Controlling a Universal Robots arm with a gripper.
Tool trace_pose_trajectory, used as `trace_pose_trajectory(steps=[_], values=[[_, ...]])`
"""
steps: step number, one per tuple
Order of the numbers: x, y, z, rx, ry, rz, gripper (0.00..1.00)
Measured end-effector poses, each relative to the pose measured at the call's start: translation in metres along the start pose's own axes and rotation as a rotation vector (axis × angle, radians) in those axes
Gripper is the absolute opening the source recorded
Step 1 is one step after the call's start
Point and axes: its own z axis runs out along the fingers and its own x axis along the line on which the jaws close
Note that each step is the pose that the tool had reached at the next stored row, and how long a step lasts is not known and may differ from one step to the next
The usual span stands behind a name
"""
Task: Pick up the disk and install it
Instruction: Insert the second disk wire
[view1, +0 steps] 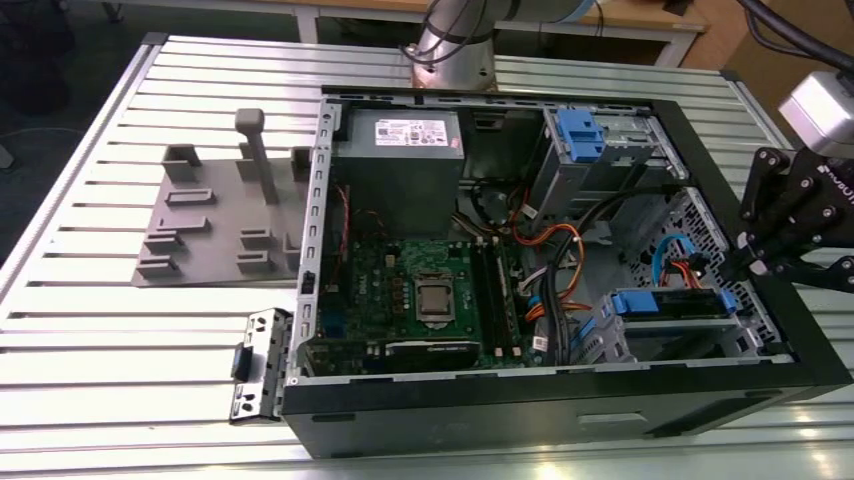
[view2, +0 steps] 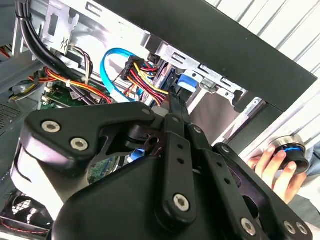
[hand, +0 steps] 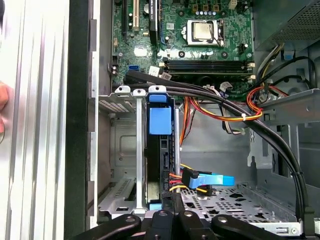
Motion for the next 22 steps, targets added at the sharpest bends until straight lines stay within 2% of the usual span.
trace_pose_trajectory(steps=[2, 3, 4, 6, 9, 10, 15, 17, 22], values=[[0.0, 0.0, -0.0001, 0.0, 0.0, 0.0, 0.11], [0.0, 0.0, -0.0001, 0.0, 0.0, 0.0, 0.17], [0.0, 0.0, -0.0001, 0.0, 0.0, 0.0, 0.17], [0.0, 0.0, -0.0001, 0.0, 0.0, 0.0, 0.29], [0.0, 0.0, -0.0002, 0.0, 0.0, 0.0, 0.35], [0.0, 0.0, -0.0002, 0.0, 0.0001, 0.0, 0.42], [-0.0021, 0.0026, -0.0001, 0.0001, 0.0001, 0.0, 0.42], [-0.0048, 0.0052, 0.0002, 0.0002, 0.0002, 0.0, 0.42], [-0.0052, 0.0135, 0.0003, 0.0044, 0.0002, 0.0, 0.42]])
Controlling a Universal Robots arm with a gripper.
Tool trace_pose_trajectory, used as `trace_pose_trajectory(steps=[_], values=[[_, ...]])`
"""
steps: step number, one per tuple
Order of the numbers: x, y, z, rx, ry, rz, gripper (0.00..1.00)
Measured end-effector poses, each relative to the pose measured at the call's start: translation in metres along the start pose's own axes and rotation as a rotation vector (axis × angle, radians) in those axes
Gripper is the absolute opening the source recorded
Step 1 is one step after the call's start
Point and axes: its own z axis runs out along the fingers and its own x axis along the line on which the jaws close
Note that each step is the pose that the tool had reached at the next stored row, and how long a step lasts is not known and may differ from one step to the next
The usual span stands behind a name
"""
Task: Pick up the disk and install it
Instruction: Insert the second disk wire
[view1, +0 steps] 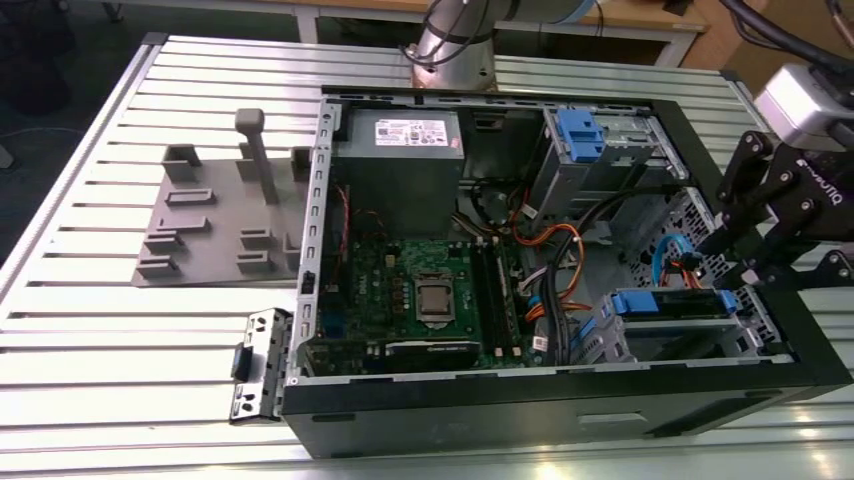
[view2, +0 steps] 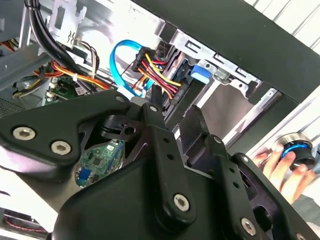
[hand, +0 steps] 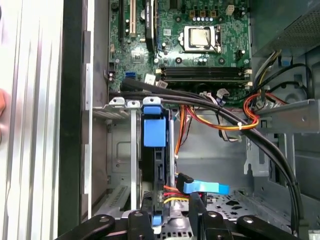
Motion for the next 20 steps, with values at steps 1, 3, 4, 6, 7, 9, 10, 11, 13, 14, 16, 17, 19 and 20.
trace_pose_trajectory(steps=[1, 3, 4, 6, 7, 9, 10, 11, 13, 14, 16, 17, 19, 20], values=[[0.0, 0.0001, -0.0013, 0.0002, 0.0002, 0.0, 0.42], [-0.0001, 0.0004, -0.005, 0.0002, -0.0002, 0.0, 0.42], [-0.0002, 0.0005, -0.0068, 0.0002, -0.0002, 0.0, 0.42], [-0.0002, 0.0007, -0.0093, 0.0002, -0.0003, 0.0, 0.42], [-0.0002, 0.0008, -0.0097, 0.0002, -0.0005, 0.0, 0.42], [-0.0002, 0.0011, -0.0093, 0.0002, -0.001, 0.0, 0.42], [-0.0002, 0.0017, -0.0087, 0.0002, -0.0008, 0.0, 0.42], [-0.0002, 0.0024, -0.0079, 0.0002, -0.0006, 0.0, 0.42], [0.0001, 0.0033, -0.0058, 0.0002, -0.0004, 0.0, 0.42], [0.0006, 0.0031, -0.0039, 0.0002, -0.0005, 0.0, 0.42], [0.0015, 0.0032, -0.0004, 0.0002, -0.0006, 0.0, 0.42], [0.0019, 0.0033, 0.0011, 0.0002, -0.0006, 0.0, 0.42], [0.0025, 0.0036, 0.0039, 0.0002, -0.0008, 0.0, 0.42], [0.0029, 0.0037, 0.0051, 0.0002, -0.0007, 0.0, 0.42]])
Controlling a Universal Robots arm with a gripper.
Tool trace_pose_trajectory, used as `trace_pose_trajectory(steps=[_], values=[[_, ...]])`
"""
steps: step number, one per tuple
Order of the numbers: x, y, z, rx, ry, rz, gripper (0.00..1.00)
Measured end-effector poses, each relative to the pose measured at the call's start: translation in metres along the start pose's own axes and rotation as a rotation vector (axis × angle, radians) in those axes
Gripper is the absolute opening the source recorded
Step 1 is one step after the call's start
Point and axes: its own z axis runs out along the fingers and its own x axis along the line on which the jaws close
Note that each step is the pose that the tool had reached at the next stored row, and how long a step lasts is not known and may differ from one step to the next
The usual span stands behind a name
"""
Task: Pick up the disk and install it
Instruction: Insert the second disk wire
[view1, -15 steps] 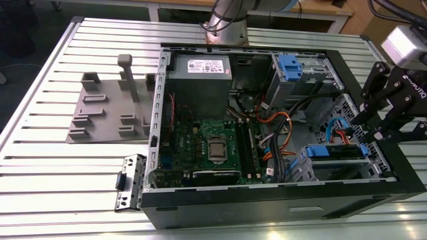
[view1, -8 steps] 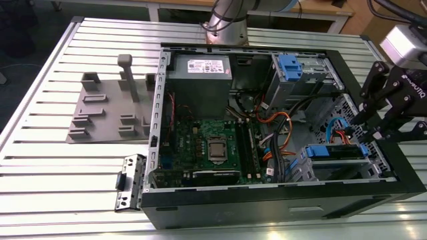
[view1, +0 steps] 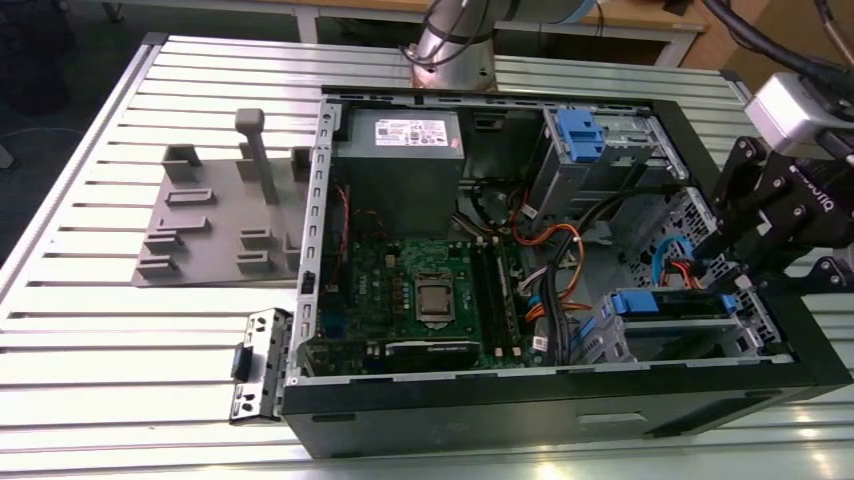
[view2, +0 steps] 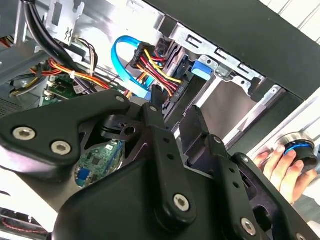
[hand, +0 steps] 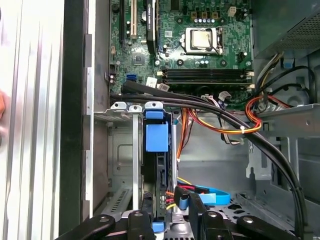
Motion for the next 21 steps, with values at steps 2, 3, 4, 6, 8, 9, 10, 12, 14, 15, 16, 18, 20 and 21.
trace_pose_trajectory(steps=[2, 3, 4, 6, 8, 9, 10, 12, 14, 15, 16, 18, 20, 21], values=[[0.0007, 0.0002, 0.0029, 0.0, 0.0, 0.0, 0.42], [0.001, 0.0002, 0.0043, 0.0, 0.0, 0.0, 0.42], [0.0011, 0.0002, 0.0051, 0.0, -0.0001, 0.0, 0.42], [0.0012, 0.0002, 0.0052, 0.0, 0.0001, 0.0, 0.42], [0.0012, 0.0002, 0.0052, 0.0, 0.0002, 0.0, 0.42], [0.0012, 0.0002, 0.0053, 0.0, 0.0001, 0.0, 0.42], [0.0012, 0.0002, 0.0054, 0.0, 0.0, 0.0, 0.42], [0.0012, 0.0002, 0.0054, 0.0, 0.0, 0.0, 0.34], [0.0012, 0.0002, 0.0054, 0.0, 0.0001, 0.0, 0.27], [0.0012, 0.0001, 0.0055, 0.0, 0.0, 0.0, 0.22], [0.0012, 0.0002, 0.0055, 0.0, 0.0, 0.0, 0.22], [0.0012, 0.0002, 0.0055, 0.0, 0.0, 0.0, 0.16], [0.0012, 0.0002, 0.0056, 0.0, 0.0, 0.0, 0.16], [0.0012, 0.0002, 0.0056, 0.0, 0.0, 0.0, 0.16]])
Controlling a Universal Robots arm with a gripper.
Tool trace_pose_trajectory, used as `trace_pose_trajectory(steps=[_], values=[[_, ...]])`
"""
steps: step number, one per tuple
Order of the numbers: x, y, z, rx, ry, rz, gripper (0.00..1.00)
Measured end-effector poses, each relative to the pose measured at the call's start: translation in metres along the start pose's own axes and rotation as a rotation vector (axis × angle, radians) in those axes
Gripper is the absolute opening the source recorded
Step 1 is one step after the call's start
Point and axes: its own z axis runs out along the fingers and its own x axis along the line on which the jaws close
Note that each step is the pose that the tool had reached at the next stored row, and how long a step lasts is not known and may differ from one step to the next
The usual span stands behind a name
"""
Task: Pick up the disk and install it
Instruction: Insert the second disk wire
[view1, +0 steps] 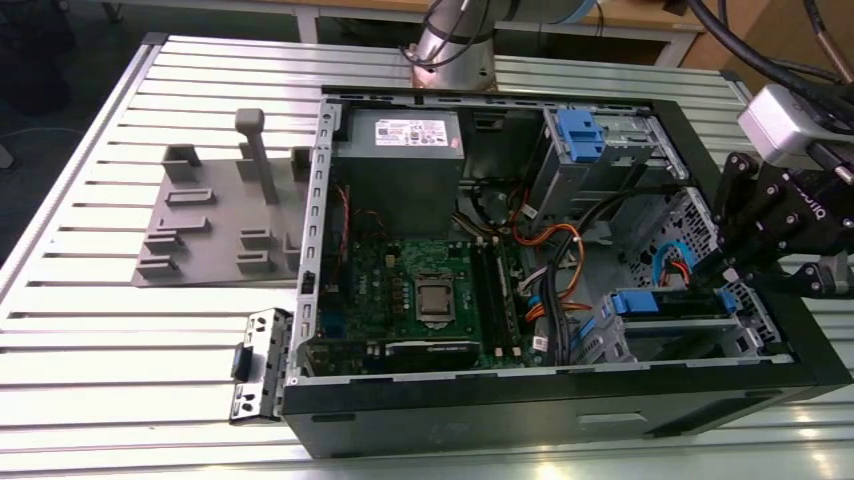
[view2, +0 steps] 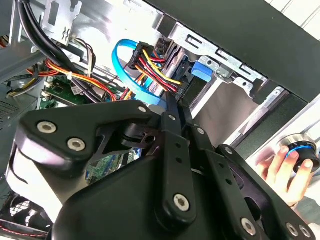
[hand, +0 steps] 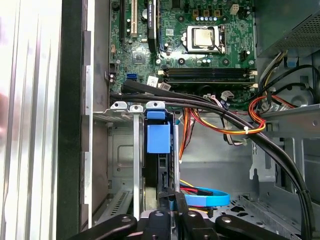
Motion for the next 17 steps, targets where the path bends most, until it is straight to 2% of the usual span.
trace_pose_trajectory(steps=[3, 6, 9, 10, 12, 13, 14, 17], values=[[0.0, 0.0014, 0.0004, 0.0, -0.0005, 0.0, 0.16], [0.0001, 0.0095, 0.0007, 0.0017, 0.0, 0.0, 0.16], [0.0018, 0.0126, 0.001, 0.0021, -0.0011, 0.0, 0.16], [0.0027, 0.0131, 0.0009, 0.0022, -0.0104, -0.001, 0.16], [0.0049, 0.0133, 0.001, 0.0021, -0.0462, -0.003, 0.16], [0.0063, 0.0133, 0.001, 0.002, -0.0612, -0.005, 0.16], [0.008, 0.0133, 0.001, 0.002, -0.064, -0.005, 0.16], [0.0121, 0.0133, 0.002, 0.0021, -0.0643, -0.006, 0.16]])
